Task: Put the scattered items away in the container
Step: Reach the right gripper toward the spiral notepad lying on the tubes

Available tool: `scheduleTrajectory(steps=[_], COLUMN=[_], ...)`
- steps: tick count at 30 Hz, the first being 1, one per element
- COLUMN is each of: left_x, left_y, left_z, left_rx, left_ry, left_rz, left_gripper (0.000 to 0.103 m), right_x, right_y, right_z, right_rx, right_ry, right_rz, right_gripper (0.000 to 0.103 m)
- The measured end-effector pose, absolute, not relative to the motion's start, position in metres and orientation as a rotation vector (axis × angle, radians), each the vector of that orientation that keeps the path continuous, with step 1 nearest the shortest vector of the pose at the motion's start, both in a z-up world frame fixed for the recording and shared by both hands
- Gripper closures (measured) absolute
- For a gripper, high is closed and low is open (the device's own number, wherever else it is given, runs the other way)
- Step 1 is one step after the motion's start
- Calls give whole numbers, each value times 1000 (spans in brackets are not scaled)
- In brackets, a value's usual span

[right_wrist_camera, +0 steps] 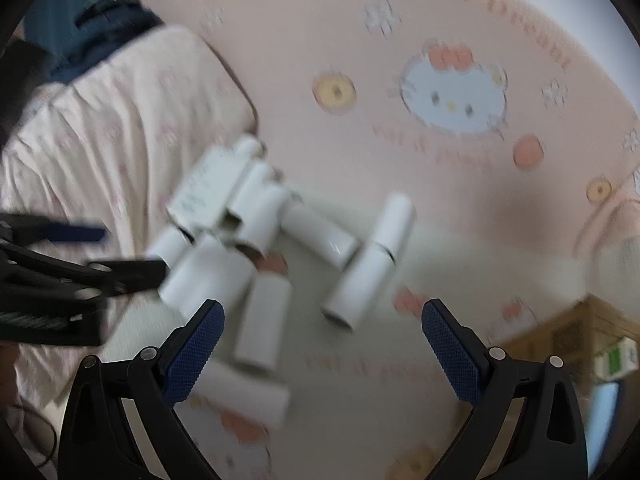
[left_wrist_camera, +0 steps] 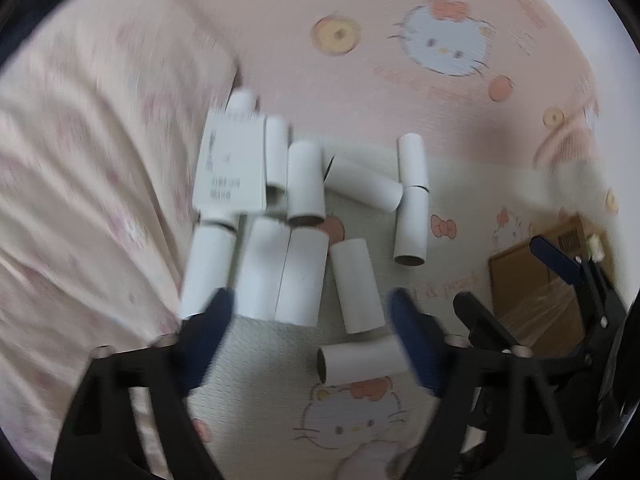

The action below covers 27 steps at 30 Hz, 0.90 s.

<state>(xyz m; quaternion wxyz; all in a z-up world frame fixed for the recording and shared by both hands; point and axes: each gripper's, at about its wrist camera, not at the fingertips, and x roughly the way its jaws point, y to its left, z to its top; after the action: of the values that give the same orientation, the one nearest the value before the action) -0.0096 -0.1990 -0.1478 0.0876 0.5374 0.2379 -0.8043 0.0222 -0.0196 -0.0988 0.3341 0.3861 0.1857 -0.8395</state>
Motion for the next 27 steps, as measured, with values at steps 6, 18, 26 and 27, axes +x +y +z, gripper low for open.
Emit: scheduleTrajectory(steps=[6,18,26,27], left_x=[11,-16,-49,-50], left_y=[-246,-300,-315,-318], left_z=[-189,-213,-227,-228], left_rx=[1525,1413,1424,1416], left_ry=[1068,998,933,945], left_rz=[-2260,-2234,-2230,-2233], left_gripper=[42,45,45,45], right_x=[25,6,4,2], right_y=[-38,-84,-127,-130], right_z=[-125,-179,-188,-190], right_rx=[939,961,803,809], right_ry=[307,293,483,488], right_rz=[-2125,-2053,-1989,-1976], right_gripper=[4,4,4,4])
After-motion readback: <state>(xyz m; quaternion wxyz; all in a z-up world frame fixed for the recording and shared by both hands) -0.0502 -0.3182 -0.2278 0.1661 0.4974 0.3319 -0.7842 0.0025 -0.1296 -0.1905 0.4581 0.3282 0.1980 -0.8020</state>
